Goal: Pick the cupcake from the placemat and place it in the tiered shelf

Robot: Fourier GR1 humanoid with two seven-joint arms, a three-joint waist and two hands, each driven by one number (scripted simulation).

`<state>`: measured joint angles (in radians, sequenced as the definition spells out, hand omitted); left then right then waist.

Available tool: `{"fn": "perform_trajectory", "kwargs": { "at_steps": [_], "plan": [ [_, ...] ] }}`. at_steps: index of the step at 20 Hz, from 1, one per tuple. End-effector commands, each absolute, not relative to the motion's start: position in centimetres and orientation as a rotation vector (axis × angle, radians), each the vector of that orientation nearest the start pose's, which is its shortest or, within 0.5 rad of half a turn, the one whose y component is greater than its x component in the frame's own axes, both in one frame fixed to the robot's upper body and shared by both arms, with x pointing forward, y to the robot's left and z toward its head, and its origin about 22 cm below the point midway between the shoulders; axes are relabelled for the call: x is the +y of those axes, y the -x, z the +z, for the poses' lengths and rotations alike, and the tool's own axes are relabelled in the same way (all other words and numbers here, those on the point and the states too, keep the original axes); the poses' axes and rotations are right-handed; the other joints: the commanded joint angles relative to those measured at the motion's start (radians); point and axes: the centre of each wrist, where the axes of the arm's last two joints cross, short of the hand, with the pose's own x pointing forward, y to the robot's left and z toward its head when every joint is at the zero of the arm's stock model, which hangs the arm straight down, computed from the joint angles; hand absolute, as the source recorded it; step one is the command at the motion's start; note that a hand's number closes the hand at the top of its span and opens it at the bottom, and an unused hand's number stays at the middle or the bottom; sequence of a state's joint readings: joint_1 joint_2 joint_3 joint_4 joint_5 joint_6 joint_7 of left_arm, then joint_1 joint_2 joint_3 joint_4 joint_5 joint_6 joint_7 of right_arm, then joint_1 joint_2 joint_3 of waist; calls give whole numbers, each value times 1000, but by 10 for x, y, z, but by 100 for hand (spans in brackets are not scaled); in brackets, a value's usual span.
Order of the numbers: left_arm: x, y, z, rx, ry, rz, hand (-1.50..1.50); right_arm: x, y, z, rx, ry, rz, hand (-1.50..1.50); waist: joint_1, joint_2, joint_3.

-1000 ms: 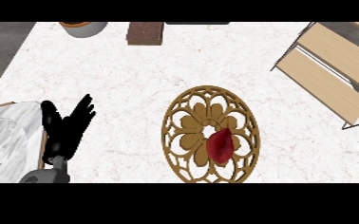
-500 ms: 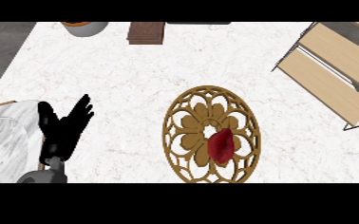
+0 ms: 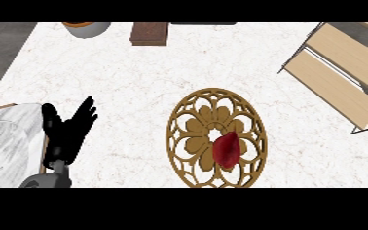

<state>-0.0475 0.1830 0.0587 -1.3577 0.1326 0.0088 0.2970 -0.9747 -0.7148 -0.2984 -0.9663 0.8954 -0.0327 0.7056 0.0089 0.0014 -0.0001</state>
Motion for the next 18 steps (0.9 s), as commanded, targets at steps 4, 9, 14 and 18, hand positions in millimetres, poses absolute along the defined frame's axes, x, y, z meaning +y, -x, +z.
{"fn": "perform_trajectory", "kwargs": {
  "at_steps": [4, 9, 14, 18],
  "plan": [
    [283, -256, -19, -1124, -88, 33, 0, -384, -401, 301, -1073, 1448, 23, 150, 3, 1, 0],
    [290, -249, -39, -1106, -86, 56, 0, -404, -386, 306, -1084, 1435, -79, 150, -4, 1, 0],
    [291, -253, -23, -1105, -76, 36, 0, -386, -392, 306, -1177, 1398, -281, -150, 0, 0, 0],
    [297, -246, -28, -1104, -93, 37, 0, -397, -380, 319, -1311, 1302, -413, -150, -3, -2, 0]
  ]
}}
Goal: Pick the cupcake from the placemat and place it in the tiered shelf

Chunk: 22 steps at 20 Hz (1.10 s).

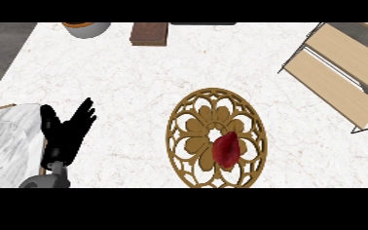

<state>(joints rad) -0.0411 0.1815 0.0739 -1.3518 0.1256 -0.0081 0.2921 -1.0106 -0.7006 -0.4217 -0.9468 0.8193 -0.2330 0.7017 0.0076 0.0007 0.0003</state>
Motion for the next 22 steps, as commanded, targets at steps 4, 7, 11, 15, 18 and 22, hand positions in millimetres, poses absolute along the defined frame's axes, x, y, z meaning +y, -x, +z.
{"fn": "perform_trajectory", "kwargs": {
  "at_steps": [4, 7, 11, 15, 18, 22],
  "plan": [
    [292, -248, -32, -1116, -94, 48, 0, -413, -368, 331, -1383, 1235, -559, -150, -3, -1, 0],
    [302, -250, -23, -1119, -90, 44, 0, -430, -360, 333, -1431, 1206, -647, -150, 0, 1, 0],
    [290, -247, -31, -1114, -92, 43, 0, -423, -344, 339, -1436, 1314, -769, -150, -12, -3, -1],
    [289, -244, -20, -1094, -82, 52, 0, -447, -312, 362, -1330, 1420, -880, -150, -16, -7, -1],
    [300, -249, -27, -1098, -114, 66, 0, -458, -285, 358, -1344, 1441, -999, -150, -31, -7, -1],
    [308, -239, -35, -1089, -135, 76, 0, -466, -237, 350, -1355, 1422, -1081, -150, -41, -10, 0]
  ]
}}
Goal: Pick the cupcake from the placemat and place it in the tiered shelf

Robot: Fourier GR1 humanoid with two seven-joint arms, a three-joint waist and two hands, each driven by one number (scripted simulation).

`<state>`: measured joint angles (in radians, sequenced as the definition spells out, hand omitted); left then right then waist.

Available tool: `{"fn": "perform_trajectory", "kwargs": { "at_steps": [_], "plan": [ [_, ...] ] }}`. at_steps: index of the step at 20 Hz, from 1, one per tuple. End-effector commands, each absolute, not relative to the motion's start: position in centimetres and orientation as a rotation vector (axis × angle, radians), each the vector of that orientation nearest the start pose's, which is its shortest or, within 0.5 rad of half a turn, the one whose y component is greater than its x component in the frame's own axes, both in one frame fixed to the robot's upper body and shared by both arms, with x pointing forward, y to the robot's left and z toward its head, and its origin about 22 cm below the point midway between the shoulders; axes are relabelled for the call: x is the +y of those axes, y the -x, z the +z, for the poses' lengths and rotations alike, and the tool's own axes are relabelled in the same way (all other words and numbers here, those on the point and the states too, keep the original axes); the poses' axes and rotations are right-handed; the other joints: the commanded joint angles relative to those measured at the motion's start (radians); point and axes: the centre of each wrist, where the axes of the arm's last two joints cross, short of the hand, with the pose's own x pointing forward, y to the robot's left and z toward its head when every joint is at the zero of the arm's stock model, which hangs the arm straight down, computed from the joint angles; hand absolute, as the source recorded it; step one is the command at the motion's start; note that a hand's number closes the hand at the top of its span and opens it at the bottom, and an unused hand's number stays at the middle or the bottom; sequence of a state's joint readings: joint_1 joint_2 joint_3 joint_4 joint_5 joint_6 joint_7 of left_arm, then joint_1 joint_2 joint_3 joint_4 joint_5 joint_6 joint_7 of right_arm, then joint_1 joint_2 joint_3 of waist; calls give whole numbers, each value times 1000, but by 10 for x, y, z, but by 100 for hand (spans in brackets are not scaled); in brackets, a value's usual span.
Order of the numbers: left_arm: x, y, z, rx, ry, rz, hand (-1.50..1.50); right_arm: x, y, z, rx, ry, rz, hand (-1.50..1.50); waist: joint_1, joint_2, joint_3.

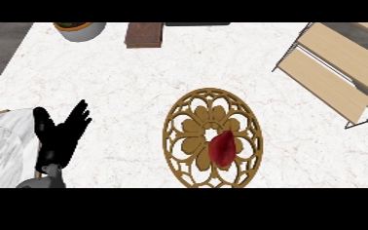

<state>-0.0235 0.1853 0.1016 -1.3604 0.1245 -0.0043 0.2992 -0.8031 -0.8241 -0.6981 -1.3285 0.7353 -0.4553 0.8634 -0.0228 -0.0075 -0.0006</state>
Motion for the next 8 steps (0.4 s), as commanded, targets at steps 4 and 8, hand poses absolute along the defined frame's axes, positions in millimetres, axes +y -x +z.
{"fn": "perform_trajectory", "kwargs": {
  "at_steps": [4, 8],
  "plan": [
    [304, -237, -30, -1095, -123, 89, 0, -484, -182, 361, -1369, 1378, -1019, -150, -18, -4, 2],
    [310, -224, -33, -1101, -114, 67, 0, -476, -148, 348, -1376, 1387, -1007, -150, 3, 1, 1]
  ]
}}
